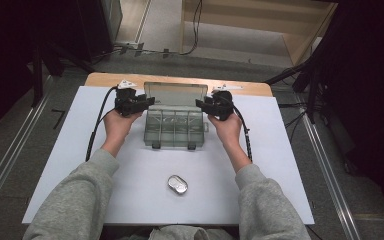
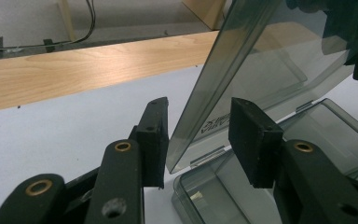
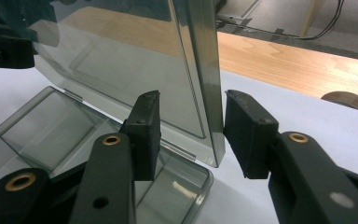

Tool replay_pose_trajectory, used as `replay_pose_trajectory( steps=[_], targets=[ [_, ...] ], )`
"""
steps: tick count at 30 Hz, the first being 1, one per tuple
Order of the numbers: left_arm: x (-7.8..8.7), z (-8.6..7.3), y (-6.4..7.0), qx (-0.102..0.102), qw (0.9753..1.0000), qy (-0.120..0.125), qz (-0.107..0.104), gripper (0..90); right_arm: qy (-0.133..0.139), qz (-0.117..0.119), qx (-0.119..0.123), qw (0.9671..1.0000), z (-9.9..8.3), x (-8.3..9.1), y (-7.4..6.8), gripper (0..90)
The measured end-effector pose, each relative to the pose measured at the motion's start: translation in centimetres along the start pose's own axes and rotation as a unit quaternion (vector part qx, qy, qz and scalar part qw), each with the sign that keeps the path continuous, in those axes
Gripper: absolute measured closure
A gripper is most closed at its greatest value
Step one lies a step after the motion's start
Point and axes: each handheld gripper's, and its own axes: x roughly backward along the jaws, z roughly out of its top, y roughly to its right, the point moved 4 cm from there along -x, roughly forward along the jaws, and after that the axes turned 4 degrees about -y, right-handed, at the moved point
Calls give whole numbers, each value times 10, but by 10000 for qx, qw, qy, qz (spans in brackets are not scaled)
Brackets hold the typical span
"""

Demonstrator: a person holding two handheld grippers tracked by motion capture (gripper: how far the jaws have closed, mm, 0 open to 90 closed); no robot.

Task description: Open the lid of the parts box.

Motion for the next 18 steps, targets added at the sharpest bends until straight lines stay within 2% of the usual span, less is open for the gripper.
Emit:
replay_pose_trajectory(
  steps=[12,18],
  targets=[
    [-10,-3,-2,48,9999,-15,132,591,6,-145,-31,9999,-3,-8,4,607],
    [-15,-4,-1,7,9998,-31,210,598,25,-230,-43,9997,-4,-12,4,616]
  ],
)
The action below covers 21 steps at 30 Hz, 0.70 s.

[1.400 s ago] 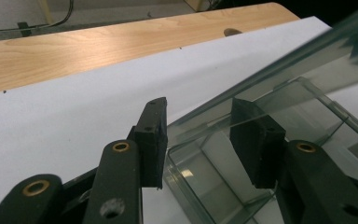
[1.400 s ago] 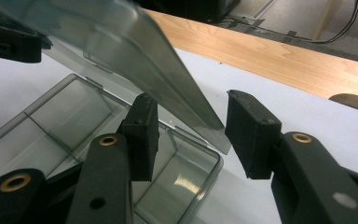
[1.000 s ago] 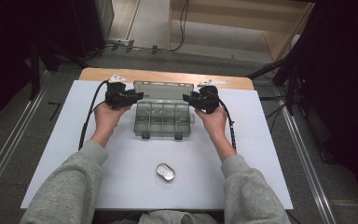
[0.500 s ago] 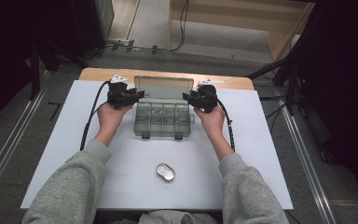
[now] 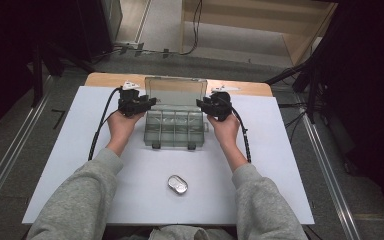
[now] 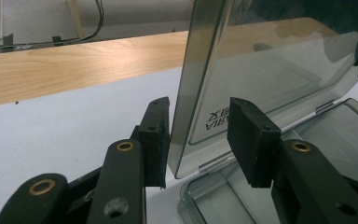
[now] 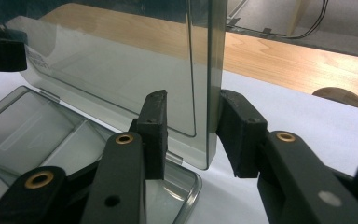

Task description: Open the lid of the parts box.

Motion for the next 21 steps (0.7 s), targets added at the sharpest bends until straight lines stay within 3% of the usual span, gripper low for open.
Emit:
replay_pose_trajectory(
  steps=[21],
  targets=[
    [-15,-4,-6,189,9998,66,90,595,-61,-115,-171,9998,-9,-18,6,607]
  ],
)
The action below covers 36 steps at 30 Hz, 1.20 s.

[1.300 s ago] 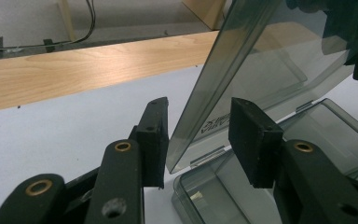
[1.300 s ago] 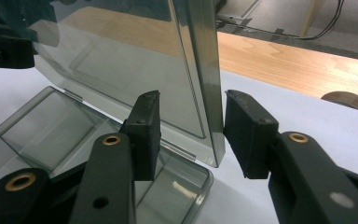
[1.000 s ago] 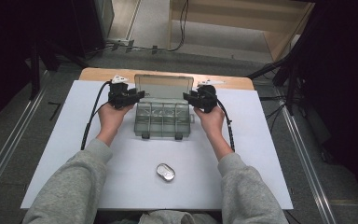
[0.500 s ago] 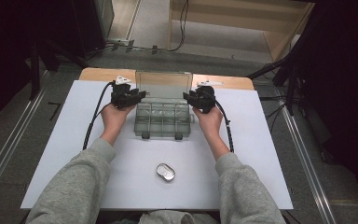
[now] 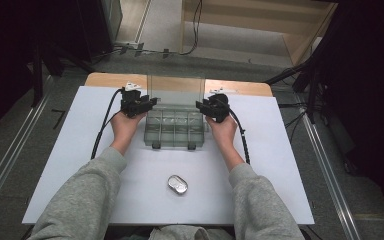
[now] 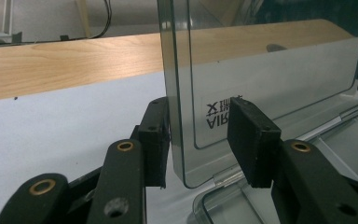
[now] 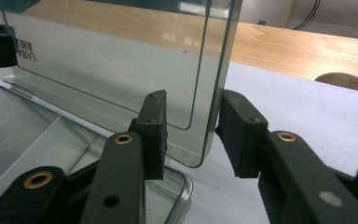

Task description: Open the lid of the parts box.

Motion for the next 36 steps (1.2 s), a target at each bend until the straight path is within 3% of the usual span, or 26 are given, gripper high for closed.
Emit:
replay_pose_trajectory(
  steps=[6,12,36],
  targets=[
    [-7,-3,-1,16,9999,-64,124,578,-37,-73,-28,10000,-3,-7,1,606],
    [-11,-6,-3,259,9996,-83,-4,556,-90,-120,-33,9999,-5,-11,1,599],
    [-20,-9,-4,372,9993,-4,-88,492,-182,-38,-290,9994,-9,-15,1,543]
  ],
)
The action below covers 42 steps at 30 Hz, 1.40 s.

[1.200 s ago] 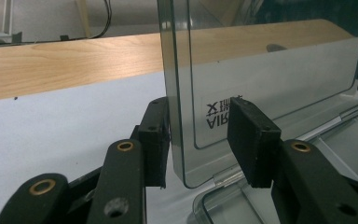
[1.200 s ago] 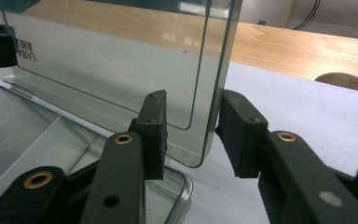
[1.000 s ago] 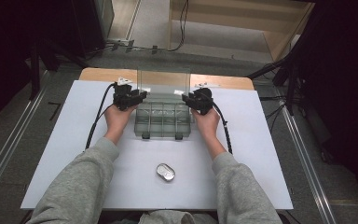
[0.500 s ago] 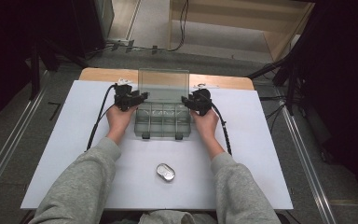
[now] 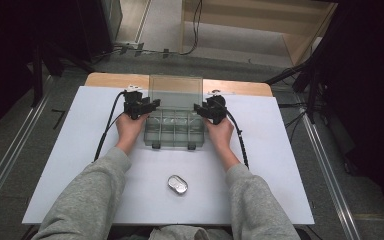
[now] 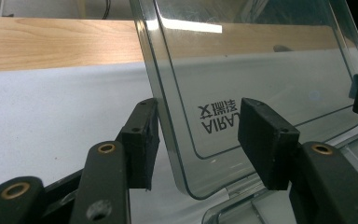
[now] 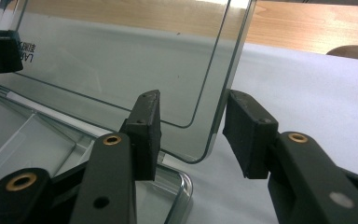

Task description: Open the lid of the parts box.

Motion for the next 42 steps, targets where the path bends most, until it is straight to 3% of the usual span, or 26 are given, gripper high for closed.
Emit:
replay_pose_trajectory(
  steps=[10,20,29,32,42],
  targets=[
    [-4,1,0,58,9999,-95,-61,467,-40,14,-145,9999,-1,0,1,532],
    [-8,-2,-1,168,9996,-173,-129,417,-52,-48,-131,9999,-1,-1,1,517],
    [-11,-2,-1,111,9996,-271,-20,351,-50,-55,-115,9999,-1,-1,1,515],
    [-12,-2,1,-1,9995,-303,59,331,-56,-46,-103,9999,-1,-1,1,514],
    [2,5,2,29,9995,-311,-42,302,-93,50,16,9999,3,7,-2,405]
  ],
)
